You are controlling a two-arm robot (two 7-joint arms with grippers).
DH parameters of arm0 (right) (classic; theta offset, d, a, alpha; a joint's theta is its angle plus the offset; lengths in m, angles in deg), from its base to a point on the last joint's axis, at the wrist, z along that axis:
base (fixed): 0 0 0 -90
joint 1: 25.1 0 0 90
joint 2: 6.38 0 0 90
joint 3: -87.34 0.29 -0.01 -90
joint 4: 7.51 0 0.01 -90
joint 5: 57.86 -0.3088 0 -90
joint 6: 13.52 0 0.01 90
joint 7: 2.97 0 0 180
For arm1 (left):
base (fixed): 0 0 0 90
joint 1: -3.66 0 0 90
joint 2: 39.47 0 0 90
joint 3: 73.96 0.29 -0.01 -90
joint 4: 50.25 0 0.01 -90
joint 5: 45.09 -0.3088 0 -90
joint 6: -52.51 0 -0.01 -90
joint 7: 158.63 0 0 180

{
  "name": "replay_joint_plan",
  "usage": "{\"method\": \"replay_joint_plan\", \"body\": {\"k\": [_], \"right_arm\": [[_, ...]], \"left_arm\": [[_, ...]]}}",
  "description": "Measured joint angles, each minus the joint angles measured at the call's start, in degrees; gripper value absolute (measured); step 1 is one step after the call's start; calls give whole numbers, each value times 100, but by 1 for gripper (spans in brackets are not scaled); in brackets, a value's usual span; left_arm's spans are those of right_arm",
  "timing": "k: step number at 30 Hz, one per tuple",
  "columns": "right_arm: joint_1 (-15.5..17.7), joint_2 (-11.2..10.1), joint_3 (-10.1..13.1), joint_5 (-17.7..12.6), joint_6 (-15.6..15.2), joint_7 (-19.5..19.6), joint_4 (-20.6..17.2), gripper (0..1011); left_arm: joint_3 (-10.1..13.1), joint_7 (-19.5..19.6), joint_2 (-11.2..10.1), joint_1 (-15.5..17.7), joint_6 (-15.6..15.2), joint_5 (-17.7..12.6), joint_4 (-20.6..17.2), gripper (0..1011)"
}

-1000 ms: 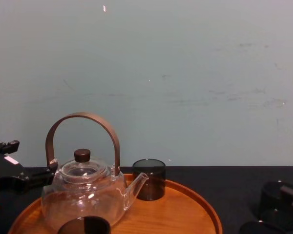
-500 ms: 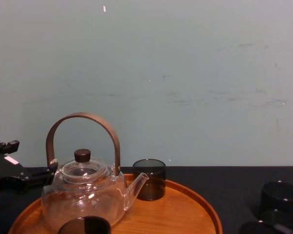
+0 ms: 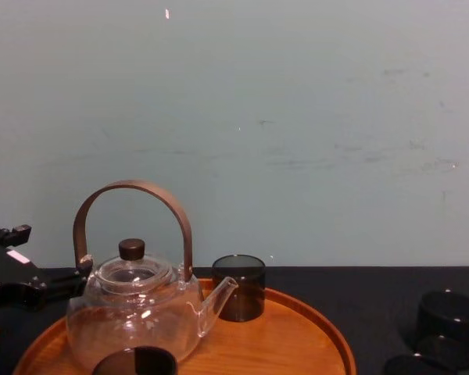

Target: Pick up the glass from the table and place it on the tray.

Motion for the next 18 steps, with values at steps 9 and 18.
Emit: {"method": "replay_joint_plan", "body": {"k": [9, 18], "right_arm": [[-76, 139, 17, -4, -28, -233, 211, 1002], [-237, 332, 2, 97, -14, -431, 555, 1002]], "left_arm": [[0, 0, 0, 0, 0, 0, 0, 1001], [0, 0, 0, 0, 0, 0, 0, 1001]]}}
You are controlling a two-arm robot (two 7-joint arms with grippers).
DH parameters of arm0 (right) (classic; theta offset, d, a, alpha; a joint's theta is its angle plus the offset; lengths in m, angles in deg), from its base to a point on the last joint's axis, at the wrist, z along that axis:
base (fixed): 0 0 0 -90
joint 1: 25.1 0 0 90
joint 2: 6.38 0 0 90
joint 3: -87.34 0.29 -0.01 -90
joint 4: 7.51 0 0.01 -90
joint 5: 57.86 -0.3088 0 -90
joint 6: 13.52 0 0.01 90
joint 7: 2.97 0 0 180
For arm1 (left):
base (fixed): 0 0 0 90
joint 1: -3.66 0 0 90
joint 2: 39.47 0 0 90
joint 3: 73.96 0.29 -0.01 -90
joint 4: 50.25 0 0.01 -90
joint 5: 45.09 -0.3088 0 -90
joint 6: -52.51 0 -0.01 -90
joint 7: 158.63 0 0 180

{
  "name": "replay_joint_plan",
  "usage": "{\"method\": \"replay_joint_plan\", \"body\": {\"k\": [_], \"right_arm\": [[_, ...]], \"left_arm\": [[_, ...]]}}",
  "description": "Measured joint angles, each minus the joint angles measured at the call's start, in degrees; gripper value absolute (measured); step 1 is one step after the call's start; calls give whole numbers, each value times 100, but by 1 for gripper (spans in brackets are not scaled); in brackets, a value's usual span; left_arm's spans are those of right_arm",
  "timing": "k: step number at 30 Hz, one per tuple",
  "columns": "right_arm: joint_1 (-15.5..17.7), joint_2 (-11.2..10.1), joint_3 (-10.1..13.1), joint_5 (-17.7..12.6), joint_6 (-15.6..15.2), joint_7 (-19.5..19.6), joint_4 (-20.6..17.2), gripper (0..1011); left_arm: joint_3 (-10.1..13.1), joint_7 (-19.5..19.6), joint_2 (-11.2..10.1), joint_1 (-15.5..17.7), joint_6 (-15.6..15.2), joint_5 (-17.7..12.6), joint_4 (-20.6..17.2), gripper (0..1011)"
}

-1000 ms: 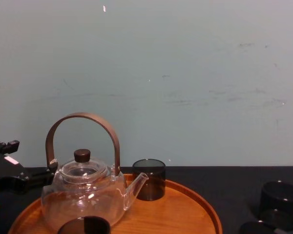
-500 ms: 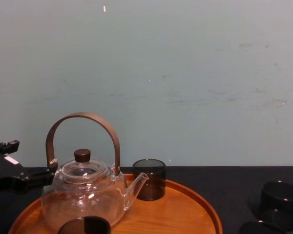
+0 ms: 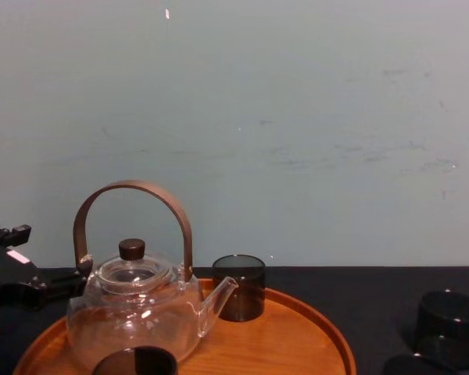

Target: Pick up the glass from the table and place it on the tray.

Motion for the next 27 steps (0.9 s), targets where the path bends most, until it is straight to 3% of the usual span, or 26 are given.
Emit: {"method": "replay_joint_plan", "body": {"k": [27], "right_arm": [[-795, 636, 14, 298, 73, -574, 1036, 1002]], "left_arm": [[0, 0, 0, 0, 0, 0, 0, 1001]]}}
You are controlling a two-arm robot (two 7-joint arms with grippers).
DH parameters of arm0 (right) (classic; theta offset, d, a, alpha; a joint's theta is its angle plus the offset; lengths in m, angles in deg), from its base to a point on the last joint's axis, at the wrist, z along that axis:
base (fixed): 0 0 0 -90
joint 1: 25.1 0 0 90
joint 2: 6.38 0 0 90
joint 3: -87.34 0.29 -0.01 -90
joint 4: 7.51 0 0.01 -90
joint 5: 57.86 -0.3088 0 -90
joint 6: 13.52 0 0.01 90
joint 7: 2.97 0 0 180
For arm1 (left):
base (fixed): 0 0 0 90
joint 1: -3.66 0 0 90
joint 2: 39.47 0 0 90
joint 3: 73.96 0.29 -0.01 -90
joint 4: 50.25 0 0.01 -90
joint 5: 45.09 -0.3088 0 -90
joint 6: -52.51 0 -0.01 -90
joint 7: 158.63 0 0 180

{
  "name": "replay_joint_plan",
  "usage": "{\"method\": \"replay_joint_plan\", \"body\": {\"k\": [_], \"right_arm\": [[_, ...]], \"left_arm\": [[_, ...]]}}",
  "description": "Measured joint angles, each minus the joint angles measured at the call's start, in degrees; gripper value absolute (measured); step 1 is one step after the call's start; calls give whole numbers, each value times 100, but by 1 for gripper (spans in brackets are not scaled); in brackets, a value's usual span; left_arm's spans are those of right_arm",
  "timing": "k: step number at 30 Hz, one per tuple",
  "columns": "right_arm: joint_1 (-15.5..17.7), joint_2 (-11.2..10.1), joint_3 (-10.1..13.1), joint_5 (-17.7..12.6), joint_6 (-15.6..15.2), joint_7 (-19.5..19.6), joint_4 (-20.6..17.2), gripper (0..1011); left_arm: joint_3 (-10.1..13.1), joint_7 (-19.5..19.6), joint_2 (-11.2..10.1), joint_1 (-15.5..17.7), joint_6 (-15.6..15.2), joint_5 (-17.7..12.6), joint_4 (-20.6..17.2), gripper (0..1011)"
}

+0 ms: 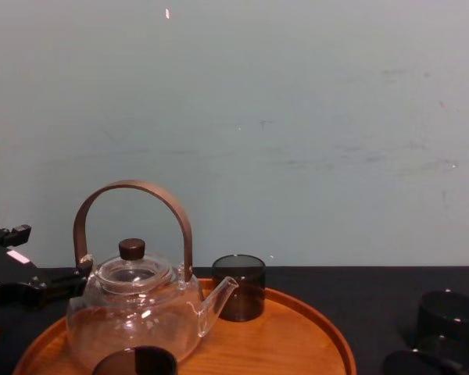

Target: Pick up the glass from the table and place it on the tray.

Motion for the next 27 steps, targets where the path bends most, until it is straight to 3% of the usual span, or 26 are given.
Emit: {"method": "replay_joint_plan", "body": {"k": [9, 27], "right_arm": [[-274, 257, 26, 56, 94, -162, 447, 1002], [-246, 228, 24, 54, 83, -151, 394, 977]], "left_arm": [[0, 0, 0, 0, 0, 0, 0, 1001], [0, 0, 0, 0, 0, 0, 0, 1001]]}}
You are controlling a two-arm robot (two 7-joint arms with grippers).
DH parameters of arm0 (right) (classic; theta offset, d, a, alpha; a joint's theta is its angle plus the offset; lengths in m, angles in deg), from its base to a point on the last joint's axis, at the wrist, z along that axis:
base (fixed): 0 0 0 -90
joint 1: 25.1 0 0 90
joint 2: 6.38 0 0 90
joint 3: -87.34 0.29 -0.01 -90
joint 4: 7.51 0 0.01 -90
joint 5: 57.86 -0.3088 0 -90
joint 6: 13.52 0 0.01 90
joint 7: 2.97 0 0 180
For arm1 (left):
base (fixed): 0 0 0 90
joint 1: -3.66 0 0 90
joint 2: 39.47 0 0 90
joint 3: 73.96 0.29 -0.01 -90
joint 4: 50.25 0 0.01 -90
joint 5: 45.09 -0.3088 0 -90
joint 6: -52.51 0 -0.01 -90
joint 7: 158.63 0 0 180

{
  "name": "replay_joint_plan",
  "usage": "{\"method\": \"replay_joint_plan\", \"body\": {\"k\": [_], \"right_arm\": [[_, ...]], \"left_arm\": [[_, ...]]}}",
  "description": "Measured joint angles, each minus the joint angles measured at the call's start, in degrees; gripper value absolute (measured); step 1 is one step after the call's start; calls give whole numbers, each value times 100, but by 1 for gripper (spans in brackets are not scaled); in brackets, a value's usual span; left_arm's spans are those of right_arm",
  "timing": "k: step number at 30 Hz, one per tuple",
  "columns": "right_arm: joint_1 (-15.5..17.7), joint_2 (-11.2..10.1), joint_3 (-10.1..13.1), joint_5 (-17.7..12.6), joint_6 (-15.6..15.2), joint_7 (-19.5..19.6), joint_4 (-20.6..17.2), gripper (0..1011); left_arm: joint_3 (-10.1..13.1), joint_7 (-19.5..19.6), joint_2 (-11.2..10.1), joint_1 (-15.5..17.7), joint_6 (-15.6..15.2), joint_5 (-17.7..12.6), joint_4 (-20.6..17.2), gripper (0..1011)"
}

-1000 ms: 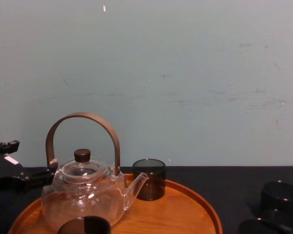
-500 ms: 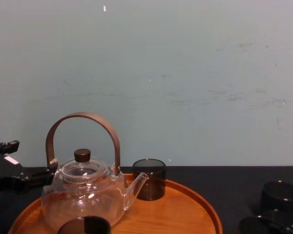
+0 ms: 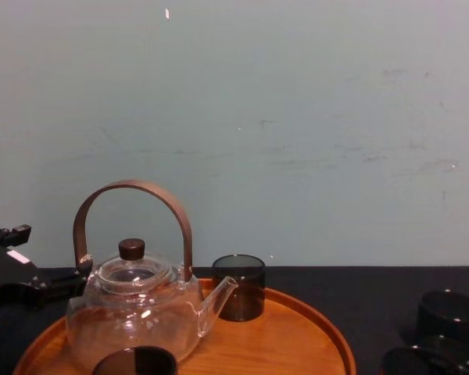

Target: Pick up the glass from the table and place it on the tray.

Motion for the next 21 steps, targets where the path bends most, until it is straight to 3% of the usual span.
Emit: {"method": "replay_joint_plan", "body": {"k": [5, 21], "right_arm": [[2, -3, -3, -3, -3, 4, -7, 908], [11, -12, -4, -10, -10, 14, -19, 908]], "left_arm": [[0, 0, 0, 0, 0, 0, 0, 1001], [0, 0, 0, 0, 0, 0, 0, 1001]]}}
